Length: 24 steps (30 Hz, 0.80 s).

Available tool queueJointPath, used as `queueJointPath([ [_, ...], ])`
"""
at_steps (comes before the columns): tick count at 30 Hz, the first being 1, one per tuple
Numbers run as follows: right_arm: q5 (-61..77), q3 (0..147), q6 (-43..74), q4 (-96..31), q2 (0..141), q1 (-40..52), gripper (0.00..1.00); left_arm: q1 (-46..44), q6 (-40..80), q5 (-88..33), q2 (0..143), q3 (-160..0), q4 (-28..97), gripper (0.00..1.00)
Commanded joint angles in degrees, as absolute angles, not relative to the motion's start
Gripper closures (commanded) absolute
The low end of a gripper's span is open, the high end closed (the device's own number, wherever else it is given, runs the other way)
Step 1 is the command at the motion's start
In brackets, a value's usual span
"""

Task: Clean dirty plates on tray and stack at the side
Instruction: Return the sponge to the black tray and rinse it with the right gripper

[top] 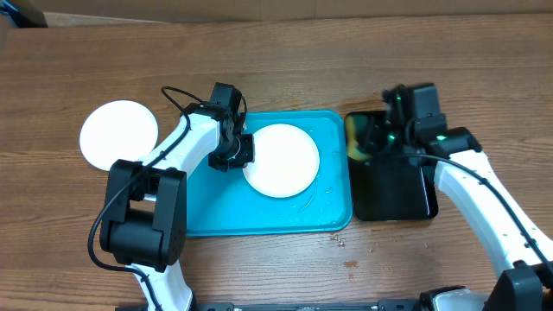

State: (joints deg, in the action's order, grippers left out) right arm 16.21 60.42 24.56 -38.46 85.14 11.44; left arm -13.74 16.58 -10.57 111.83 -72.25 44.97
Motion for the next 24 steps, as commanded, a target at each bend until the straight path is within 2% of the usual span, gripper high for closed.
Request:
queueJointPath([
  [1, 4.6, 58.8, 20.7, -43.3, 85.1, 9.5, 0.96, -14.3, 16.3, -11.4, 113.5, -71.4, 44.6, 0.96],
  [5, -1.1, 54.6, 20.7, -43.2, 85.1, 9.3, 0.96, -14.3, 15.2, -11.4, 113.5, -71.4, 44.4, 0.96],
  [12, -3.4, 46.1, 20.8, -34.5, 85.3, 9.3, 0.96, -14.3, 14.9, -11.4, 113.5, -71.4, 44.3, 0.96],
  [13, -3.4, 45.0, 20.8, -32.8, 85.3, 9.3, 0.94, -14.3, 14.7, -11.4, 113.5, -71.3, 44.3, 0.96],
  [15, -3.4, 43.4, 20.7, -30.1, 85.3, 9.3, 0.82, -14.3, 14.7, -11.4, 113.5, -71.4, 44.3, 0.96],
  [16, -3.4, 42.9, 20.6, -29.3, 85.3, 9.3, 0.71, -14.3, 14.7, -11.4, 113.5, -71.3, 44.3, 0.96],
  [17, -3.4, 42.7, 20.4, -28.8, 85.3, 9.3, 0.52, -14.3, 14.7, -11.4, 113.5, -71.4, 44.3, 0.96],
  [19, -3.4, 42.7, 19.2, -28.5, 85.3, 9.3, 0.40, -14.3, 14.7, -11.4, 113.5, -71.3, 44.3, 0.96],
  [21, -3.5, 42.7, 19.0, -27.9, 85.3, 9.3, 0.36, -14.3, 14.7, -11.4, 113.5, -71.4, 44.3, 0.96],
  [24, -5.2, 42.7, 19.0, -27.0, 85.3, 9.3, 0.36, -14.3, 14.7, -11.4, 113.5, -71.4, 44.3, 0.96],
])
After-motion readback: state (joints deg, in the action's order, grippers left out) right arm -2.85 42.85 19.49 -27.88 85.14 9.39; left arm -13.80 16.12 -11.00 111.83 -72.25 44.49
